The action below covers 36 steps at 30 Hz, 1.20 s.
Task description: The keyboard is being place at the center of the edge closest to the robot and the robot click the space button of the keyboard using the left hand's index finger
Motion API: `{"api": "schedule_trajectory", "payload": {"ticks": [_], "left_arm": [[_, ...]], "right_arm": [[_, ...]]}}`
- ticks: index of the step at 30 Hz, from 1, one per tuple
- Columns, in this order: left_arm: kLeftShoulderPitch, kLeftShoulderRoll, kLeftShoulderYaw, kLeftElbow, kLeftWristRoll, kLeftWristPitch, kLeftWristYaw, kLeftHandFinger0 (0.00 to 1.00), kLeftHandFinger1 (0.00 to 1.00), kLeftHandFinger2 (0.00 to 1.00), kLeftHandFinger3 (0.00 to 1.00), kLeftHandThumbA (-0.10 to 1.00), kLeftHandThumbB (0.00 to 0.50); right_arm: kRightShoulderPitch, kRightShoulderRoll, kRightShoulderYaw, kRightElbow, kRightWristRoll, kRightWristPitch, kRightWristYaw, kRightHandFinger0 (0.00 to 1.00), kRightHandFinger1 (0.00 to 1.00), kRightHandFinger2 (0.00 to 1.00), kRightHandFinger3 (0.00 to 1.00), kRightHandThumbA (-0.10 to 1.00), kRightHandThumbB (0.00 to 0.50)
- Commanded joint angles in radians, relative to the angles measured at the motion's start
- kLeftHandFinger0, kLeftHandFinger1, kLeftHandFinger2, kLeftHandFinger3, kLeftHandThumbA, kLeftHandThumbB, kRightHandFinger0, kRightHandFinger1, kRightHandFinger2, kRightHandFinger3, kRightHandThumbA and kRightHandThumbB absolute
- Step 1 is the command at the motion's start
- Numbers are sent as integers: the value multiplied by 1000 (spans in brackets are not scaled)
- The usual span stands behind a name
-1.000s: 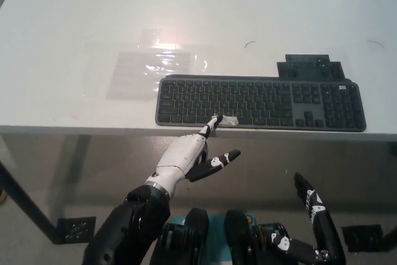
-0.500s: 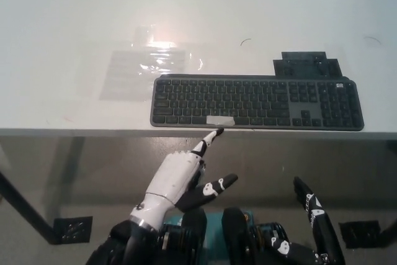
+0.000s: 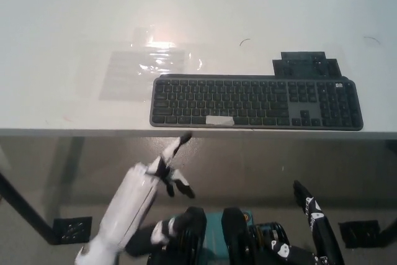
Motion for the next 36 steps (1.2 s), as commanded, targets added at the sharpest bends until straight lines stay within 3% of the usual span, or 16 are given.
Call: {"api": "schedule_trajectory", "payload": {"ticks": [1, 4, 6, 12, 18, 21, 29, 36], "left_arm": [[135, 66, 24, 10, -327, -128, -70, 1000, 1000, 1000, 1000, 1000, 422], [146, 50, 41, 174, -362, -143, -97, 1000, 1000, 1000, 1000, 1000, 397], [138, 33, 54, 288, -345, -164, -98, 1000, 1000, 1000, 1000, 1000, 379], [90, -8, 97, 502, -342, -188, -115, 1000, 1000, 1000, 1000, 1000, 361], [70, -25, 135, 584, -385, -228, -155, 1000, 1000, 1000, 1000, 1000, 317], [72, -29, 147, 587, -372, -222, -158, 1000, 1000, 1000, 1000, 1000, 350], [71, -43, 171, 598, -343, -228, -169, 1000, 1000, 1000, 1000, 1000, 356], [69, -48, 179, 590, -318, -217, -169, 1000, 1000, 1000, 1000, 1000, 396]], "right_arm": [[-15, 1, 22, -24, 3, -52, 4, 1000, 1000, 1000, 1000, 1000, 363], [-15, -2, 34, -16, -2, -52, -1, 1000, 1000, 1000, 1000, 1000, 388], [-11, -7, 47, -19, -5, -52, -1, 1000, 1000, 1000, 1000, 1000, 364], [-13, -13, 65, -16, 5, -52, -6, 1000, 1000, 1000, 1000, 1000, 389], [-13, -15, 71, -19, 7, -52, -9, 1000, 1000, 1000, 1000, 1000, 382], [-17, -18, 74, -21, -1, -52, -18, 1000, 1000, 1000, 1000, 1000, 371], [-23, -25, 79, -24, -6, -52, -23, 1000, 1000, 1000, 1000, 1000, 376], [-29, -25, 76, -26, 6, -52, -15, 1000, 1000, 1000, 1000, 1000, 372]]}}
